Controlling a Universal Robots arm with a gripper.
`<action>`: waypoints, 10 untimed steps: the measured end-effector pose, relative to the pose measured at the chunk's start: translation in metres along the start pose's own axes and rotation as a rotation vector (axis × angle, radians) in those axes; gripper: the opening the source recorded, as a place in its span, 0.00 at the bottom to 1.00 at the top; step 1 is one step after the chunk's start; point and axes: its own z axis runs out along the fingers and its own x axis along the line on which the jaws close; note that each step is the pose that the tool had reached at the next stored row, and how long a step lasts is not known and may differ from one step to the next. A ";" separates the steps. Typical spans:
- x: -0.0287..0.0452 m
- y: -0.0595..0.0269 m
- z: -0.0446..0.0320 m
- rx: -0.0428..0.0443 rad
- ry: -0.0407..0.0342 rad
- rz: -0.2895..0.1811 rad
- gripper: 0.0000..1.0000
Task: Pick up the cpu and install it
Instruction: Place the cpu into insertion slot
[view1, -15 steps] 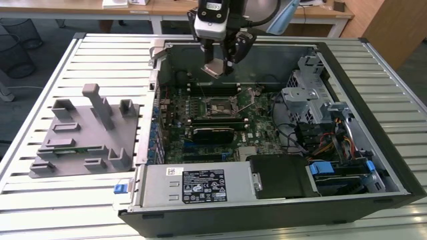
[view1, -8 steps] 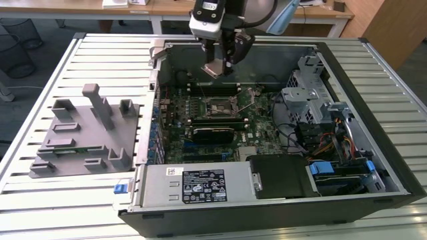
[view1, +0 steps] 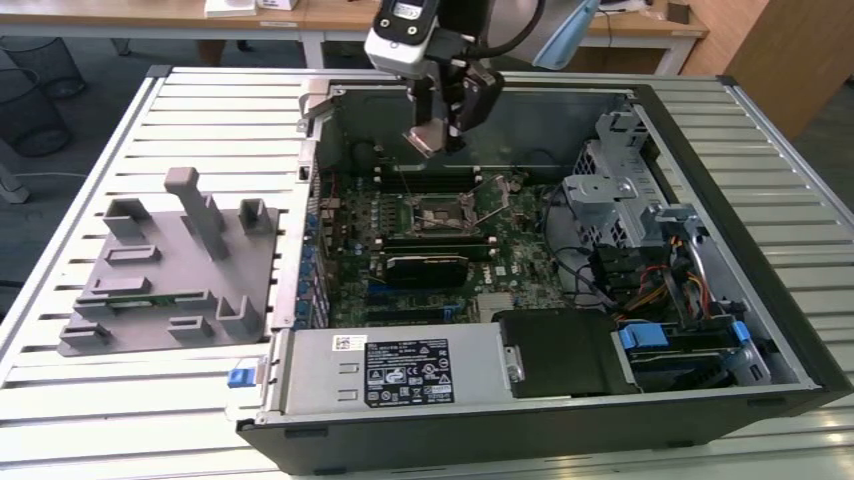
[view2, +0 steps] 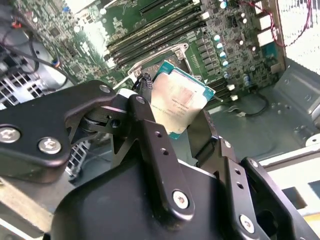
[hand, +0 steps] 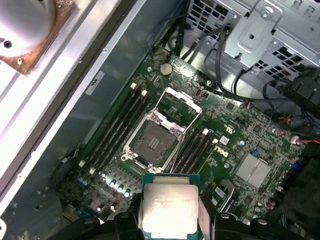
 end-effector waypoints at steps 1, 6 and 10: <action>0.0000 0.0000 0.0002 -0.0001 -0.0006 0.016 0.53; 0.0001 0.0000 0.0009 -0.0001 -0.0039 0.095 0.53; 0.0001 0.0000 0.0015 -0.0002 -0.0065 0.160 0.53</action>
